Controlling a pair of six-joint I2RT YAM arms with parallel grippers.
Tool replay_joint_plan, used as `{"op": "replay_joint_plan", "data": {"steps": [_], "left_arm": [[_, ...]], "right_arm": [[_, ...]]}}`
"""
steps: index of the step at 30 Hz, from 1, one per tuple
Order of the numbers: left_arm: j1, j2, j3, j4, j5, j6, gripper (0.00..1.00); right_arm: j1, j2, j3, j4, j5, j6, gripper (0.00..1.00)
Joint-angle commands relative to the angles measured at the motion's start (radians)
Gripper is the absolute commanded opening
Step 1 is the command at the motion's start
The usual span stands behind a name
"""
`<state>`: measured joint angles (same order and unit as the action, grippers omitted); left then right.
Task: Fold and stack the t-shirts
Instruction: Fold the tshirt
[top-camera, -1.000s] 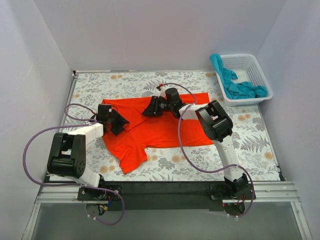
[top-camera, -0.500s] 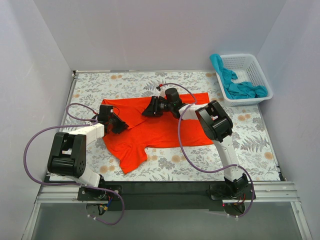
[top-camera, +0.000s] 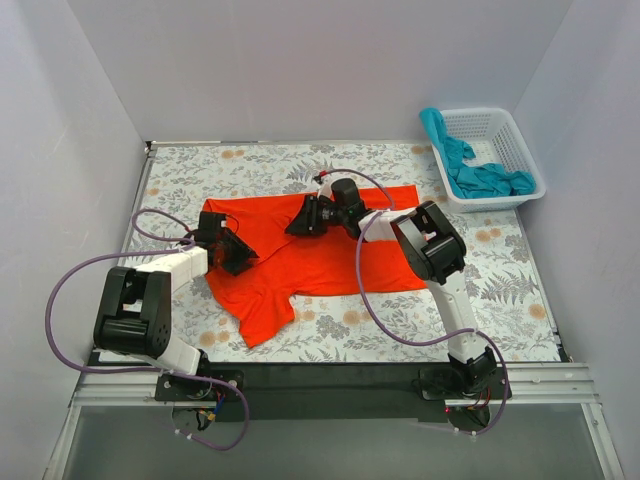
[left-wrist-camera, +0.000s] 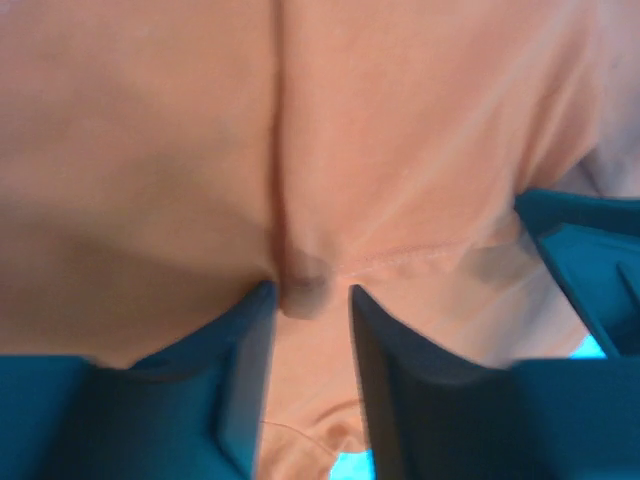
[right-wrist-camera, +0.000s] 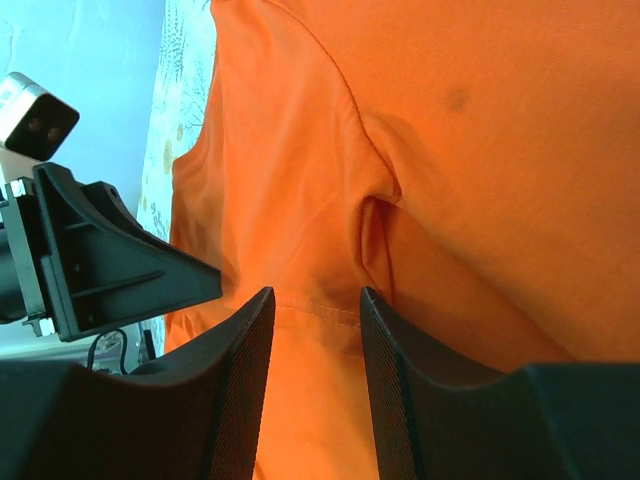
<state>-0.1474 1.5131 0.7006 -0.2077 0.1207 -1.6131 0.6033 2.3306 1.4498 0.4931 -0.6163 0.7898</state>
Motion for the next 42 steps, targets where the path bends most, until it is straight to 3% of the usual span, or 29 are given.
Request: {"op": "replay_joint_plan", "data": {"steps": [1, 3, 11, 14, 18, 22, 29, 42], "left_arm": [[-0.004, -0.028, 0.02, -0.052, -0.026, -0.008, 0.41], [-0.004, -0.056, 0.023, -0.053, -0.058, -0.008, 0.5], [-0.001, -0.224, 0.102, -0.169, -0.173, 0.051, 0.54], [-0.001, -0.29, 0.109, -0.271, -0.286, 0.093, 0.68], [-0.001, -0.37, 0.1, -0.433, -0.432, 0.058, 0.75], [-0.001, -0.401, 0.053, -0.554, -0.489, -0.008, 0.72], [-0.001, -0.413, -0.045, -0.593, -0.466, -0.085, 0.56], [0.0, -0.366, -0.081, -0.516, -0.498, -0.079, 0.44]], "right_arm": [[-0.007, -0.077, -0.022, 0.03, 0.0, -0.014, 0.47], [-0.007, -0.105, -0.04, 0.028, 0.004, -0.02, 0.47], [-0.053, -0.292, -0.189, -0.05, 0.044, -0.109, 0.47], [-0.095, -0.42, -0.261, -0.241, 0.124, -0.236, 0.48], [-0.149, -0.621, -0.354, -0.491, 0.28, -0.414, 0.48], [-0.195, -0.789, -0.478, -0.683, 0.447, -0.497, 0.49], [-0.351, -1.066, -0.721, -0.791, 0.484, -0.541, 0.48], [-0.439, -1.179, -0.825, -0.829, 0.474, -0.552, 0.45]]}}
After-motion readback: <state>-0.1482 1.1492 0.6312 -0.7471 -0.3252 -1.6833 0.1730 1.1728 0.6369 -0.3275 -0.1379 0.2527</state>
